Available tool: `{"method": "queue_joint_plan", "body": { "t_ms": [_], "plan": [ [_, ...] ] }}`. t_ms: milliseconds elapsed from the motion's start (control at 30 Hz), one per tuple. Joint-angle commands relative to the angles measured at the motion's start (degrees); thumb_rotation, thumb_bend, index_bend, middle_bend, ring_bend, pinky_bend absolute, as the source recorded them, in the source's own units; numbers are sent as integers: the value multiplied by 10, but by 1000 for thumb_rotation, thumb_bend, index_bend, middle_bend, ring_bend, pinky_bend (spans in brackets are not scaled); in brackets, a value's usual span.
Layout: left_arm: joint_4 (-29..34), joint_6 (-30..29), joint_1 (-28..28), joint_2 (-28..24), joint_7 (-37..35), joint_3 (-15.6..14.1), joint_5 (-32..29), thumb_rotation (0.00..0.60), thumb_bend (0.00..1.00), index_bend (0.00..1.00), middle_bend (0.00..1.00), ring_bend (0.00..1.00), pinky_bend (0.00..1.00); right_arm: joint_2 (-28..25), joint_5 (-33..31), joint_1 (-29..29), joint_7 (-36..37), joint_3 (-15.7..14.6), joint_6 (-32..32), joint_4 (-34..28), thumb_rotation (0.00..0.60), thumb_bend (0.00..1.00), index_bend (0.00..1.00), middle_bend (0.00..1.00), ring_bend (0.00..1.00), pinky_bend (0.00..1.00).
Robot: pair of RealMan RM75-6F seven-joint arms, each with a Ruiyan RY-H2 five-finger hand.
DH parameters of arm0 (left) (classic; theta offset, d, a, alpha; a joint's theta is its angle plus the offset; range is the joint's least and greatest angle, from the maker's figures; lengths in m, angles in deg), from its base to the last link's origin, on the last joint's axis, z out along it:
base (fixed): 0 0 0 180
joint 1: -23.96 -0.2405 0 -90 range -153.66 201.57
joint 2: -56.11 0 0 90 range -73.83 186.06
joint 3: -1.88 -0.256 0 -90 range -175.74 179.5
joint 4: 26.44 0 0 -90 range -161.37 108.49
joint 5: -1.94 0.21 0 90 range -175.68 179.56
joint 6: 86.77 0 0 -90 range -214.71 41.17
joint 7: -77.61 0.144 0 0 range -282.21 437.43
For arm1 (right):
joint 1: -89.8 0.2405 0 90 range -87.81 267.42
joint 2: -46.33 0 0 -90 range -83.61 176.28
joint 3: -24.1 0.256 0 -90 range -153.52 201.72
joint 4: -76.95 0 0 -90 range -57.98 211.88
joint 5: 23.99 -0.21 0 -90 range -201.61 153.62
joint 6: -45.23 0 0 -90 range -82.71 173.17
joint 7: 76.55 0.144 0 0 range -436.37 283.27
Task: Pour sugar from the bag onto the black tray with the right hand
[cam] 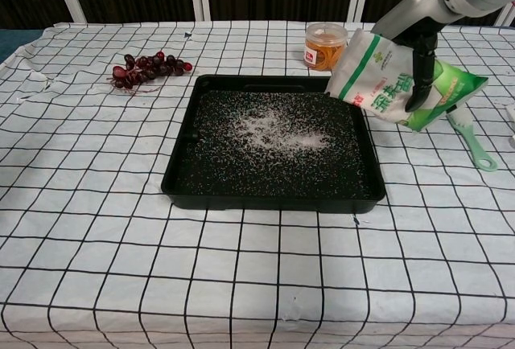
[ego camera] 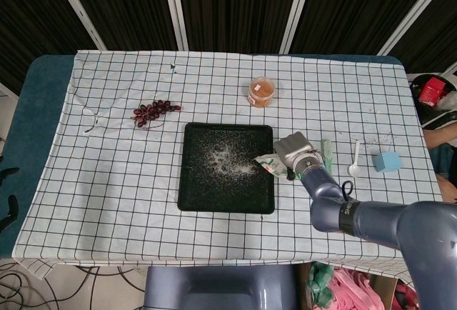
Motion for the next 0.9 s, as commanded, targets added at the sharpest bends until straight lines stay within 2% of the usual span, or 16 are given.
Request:
{"method": "queue_joint_plan", "body": {
  "t_ms": [33, 300, 533, 667, 900],
  "plan": [
    [0, 0, 0, 0, 0, 0, 0, 600, 619, 222, 40, 0, 0, 15, -33, 25, -23, -23, -16, -5, 600, 392, 545, 442, 564, 553],
    [0, -1, -1, 0, 0, 0, 1, 600, 618, 221, 40, 0, 0, 27, -76, 50, -41, -36, -25, -7, 600, 395, 548, 443, 564, 553],
    [0, -1, 0, 0, 0, 0, 1, 600, 618, 221, 40, 0, 0, 25, -78, 54, -32, -25, -21, -7, 600, 395, 551, 444, 566, 553],
    [0, -2, -1, 0, -1, 0, 1, 600, 619, 221, 40, 0, 0, 10, -32, 23, 14, 12, -21, -5, 600, 396, 558, 441, 565, 554],
    [0, -2, -1, 0, -1, 0, 1, 600, 618, 221, 40, 0, 0, -19, 134, -86, 133, 97, -62, -13, 600, 395, 568, 432, 551, 554]
  ]
}}
